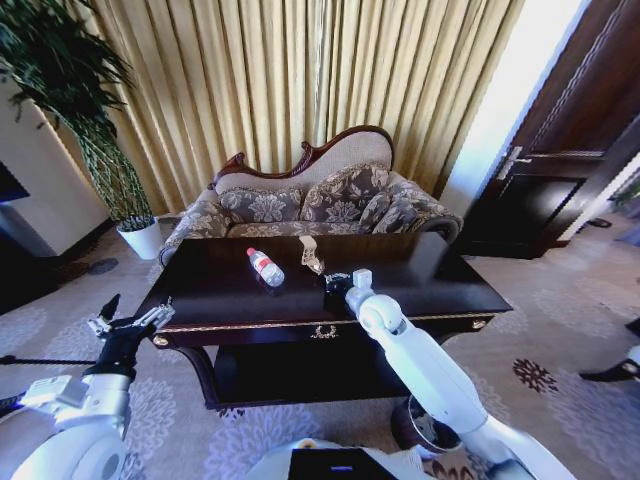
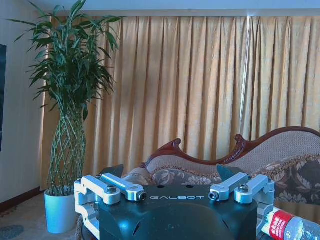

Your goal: Move to the front of the table and place the trash on the table into the trash bin.

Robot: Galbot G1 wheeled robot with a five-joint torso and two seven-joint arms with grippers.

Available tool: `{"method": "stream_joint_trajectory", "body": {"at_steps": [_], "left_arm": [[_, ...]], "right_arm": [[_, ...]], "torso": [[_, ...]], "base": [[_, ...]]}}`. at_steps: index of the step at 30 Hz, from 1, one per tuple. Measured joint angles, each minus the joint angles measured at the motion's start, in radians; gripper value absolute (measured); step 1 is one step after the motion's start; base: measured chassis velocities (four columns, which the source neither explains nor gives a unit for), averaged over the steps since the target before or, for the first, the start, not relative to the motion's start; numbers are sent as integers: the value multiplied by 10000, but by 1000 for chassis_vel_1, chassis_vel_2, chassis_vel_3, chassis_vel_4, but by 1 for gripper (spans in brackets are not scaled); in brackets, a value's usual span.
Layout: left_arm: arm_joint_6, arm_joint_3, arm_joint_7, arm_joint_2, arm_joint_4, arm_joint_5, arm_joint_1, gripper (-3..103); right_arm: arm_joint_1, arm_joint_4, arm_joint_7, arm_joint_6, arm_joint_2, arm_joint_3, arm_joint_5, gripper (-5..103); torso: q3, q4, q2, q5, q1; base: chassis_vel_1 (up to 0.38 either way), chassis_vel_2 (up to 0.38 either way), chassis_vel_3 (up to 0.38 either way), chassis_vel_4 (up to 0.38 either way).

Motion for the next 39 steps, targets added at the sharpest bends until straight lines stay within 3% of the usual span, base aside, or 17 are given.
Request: {"method": "stream_joint_trajectory", "body": {"at_steps": [7, 9, 12, 13, 16, 19, 21, 26, 28, 34, 39], "left_arm": [[0, 2, -3, 4, 0, -8, -5, 100], [0, 14, -3, 8, 0, -10, -16, 100], [0, 15, -4, 11, 0, -12, -18, 100], [0, 13, -4, 20, 1, -14, -18, 100], [0, 7, -3, 25, 0, -19, -14, 100], [-1, 12, -4, 25, 0, -25, -23, 100], [-1, 16, -4, 28, 0, -27, -31, 100], [0, -25, -6, 71, 0, -202, -58, 100], [1, -31, -7, 73, 0, -219, -61, 100], [60, -17, -53, 140, 0, -296, -166, 100], [89, -69, -89, 161, 0, -344, -167, 100]], "right_arm": [[-97, 200, 1, -81, -149, 187, 23, -3], [-74, 207, 6, -126, -165, 243, 47, 7], [-33, 207, 19, -132, -165, 290, 57, 12], [-9, 223, 25, -137, -170, 314, 70, 22], [23, 264, 28, -138, -170, 315, 91, 28], [113, 233, 40, -138, -80, 267, 131, 44], [146, 211, 41, -137, -55, 260, 146, 44], [393, 285, 55, -134, -38, 286, 288, 71], [413, 337, 55, -134, -47, 285, 297, 71], [604, 458, 55, -102, 50, -148, 300, 99], [909, 142, 56, -83, 185, -421, 288, 100]], "torso": [[0, 0, 1, 0, 0], [0, -1, 0, 0, 0], [0, 1, 0, 0, -1], [0, 0, 0, 0, -1], [0, 0, 1, 0, -2], [-1, 1, 0, 0, -1], [0, 1, 1, 0, -1], [0, 0, 0, 0, -1], [0, 0, 0, 0, -2], [0, 0, 0, -1, -1], [0, 0, 0, 0, -1]], "base": [[0, 0, 0, 0], [0, 0, 0, 0], [0, 0, 0, 0], [0, 0, 0, 0], [0, 0, 0, 0], [0, 0, 0, 0], [0, 0, 0, 0], [0, 0, 0, 0], [0, 0, 0, 0], [0, 0, 0, 0], [0, 0, 0, 0]]}}
